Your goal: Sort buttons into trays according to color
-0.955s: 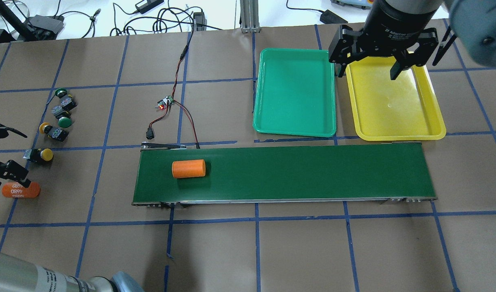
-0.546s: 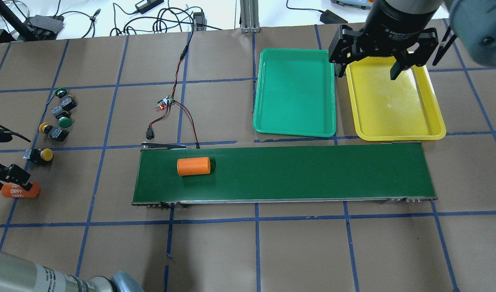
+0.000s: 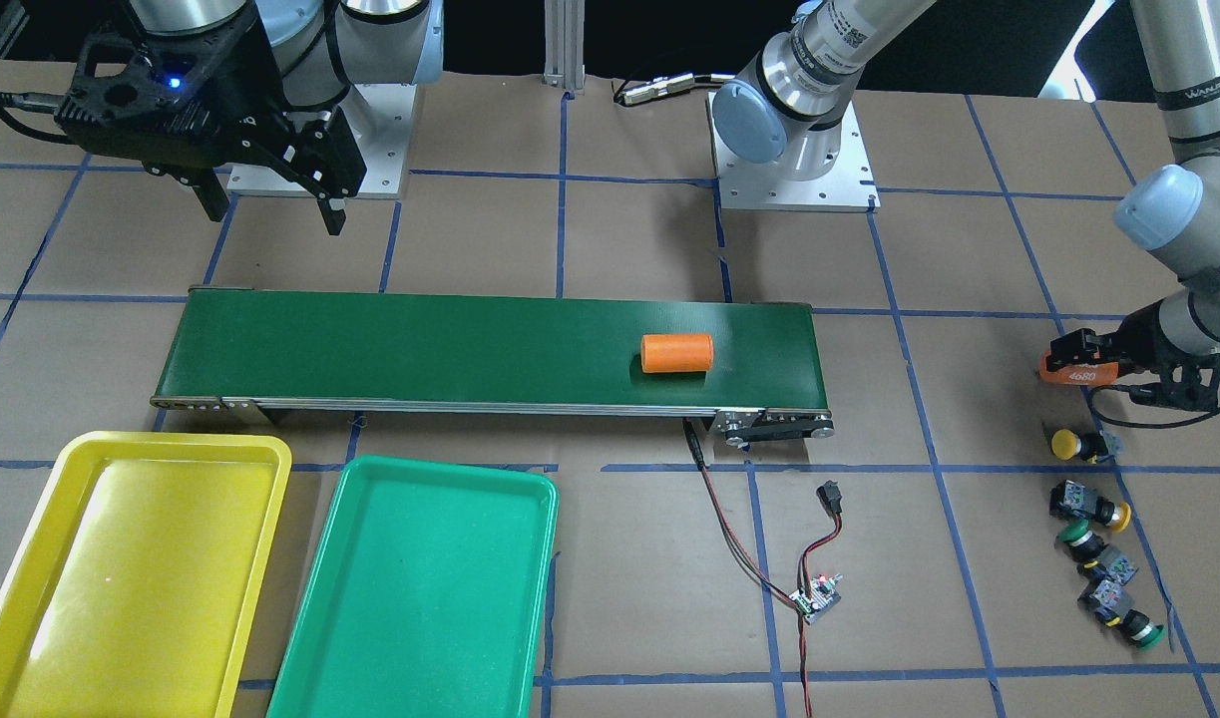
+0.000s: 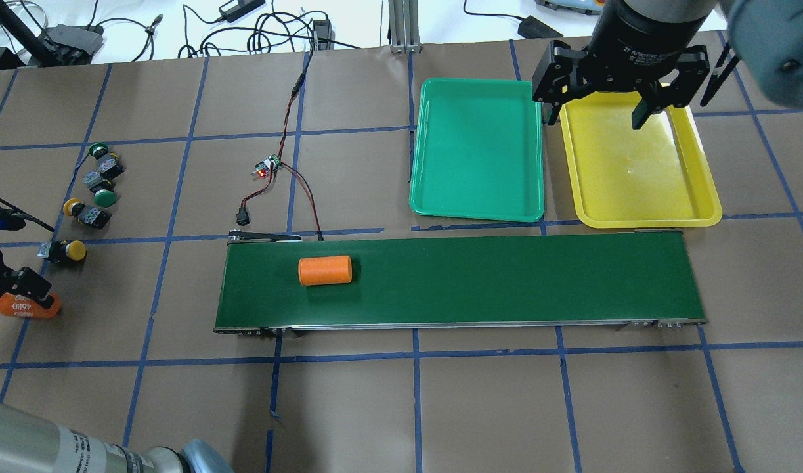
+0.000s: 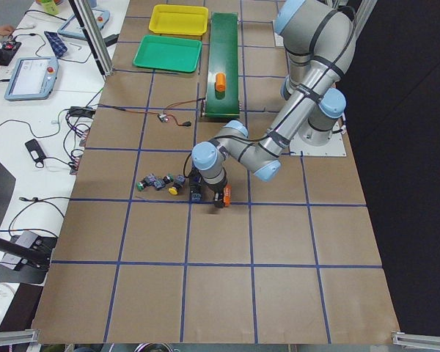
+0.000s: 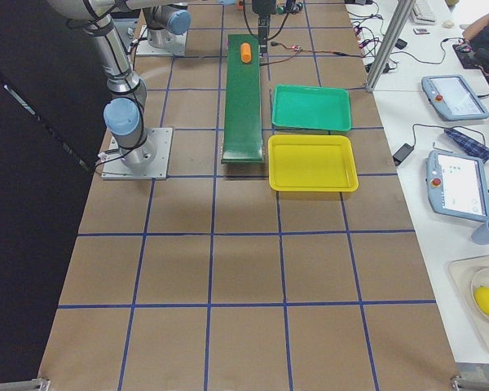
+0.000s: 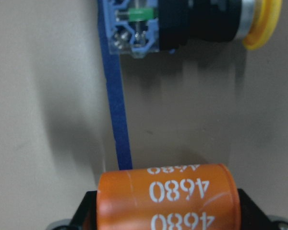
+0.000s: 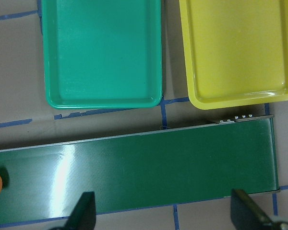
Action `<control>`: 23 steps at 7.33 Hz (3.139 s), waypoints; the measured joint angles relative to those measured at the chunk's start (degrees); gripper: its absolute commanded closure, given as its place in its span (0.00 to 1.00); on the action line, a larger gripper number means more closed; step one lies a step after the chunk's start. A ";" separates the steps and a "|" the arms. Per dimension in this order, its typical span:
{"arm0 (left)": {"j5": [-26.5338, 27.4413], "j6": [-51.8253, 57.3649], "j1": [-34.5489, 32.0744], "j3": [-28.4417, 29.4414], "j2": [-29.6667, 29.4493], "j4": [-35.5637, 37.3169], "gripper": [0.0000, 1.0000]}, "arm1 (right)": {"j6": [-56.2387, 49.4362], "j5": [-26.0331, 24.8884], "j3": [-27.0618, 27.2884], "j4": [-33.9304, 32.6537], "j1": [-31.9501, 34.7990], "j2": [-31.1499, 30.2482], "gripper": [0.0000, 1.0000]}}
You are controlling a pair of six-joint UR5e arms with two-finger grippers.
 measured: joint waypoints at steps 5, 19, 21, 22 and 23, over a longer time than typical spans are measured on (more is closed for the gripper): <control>-9.85 -22.37 -24.11 0.06 15.78 -14.25 0.87 | 0.00 0.00 0.00 -0.02 0.00 0.00 0.00; -6.94 -8.07 -14.36 10.01 4.16 -5.40 0.00 | 0.00 0.00 0.00 -0.03 0.00 0.00 0.00; -6.49 -2.36 -9.06 13.46 -1.74 -3.73 0.00 | 0.00 0.00 0.00 -0.01 0.00 0.00 0.00; -6.55 -0.73 -7.35 13.46 -3.68 -1.96 0.00 | 0.00 0.00 0.00 0.01 0.00 0.00 0.00; -6.73 -0.18 -6.59 13.14 -5.07 -1.04 0.00 | 0.00 0.00 0.00 0.00 -0.02 0.00 0.00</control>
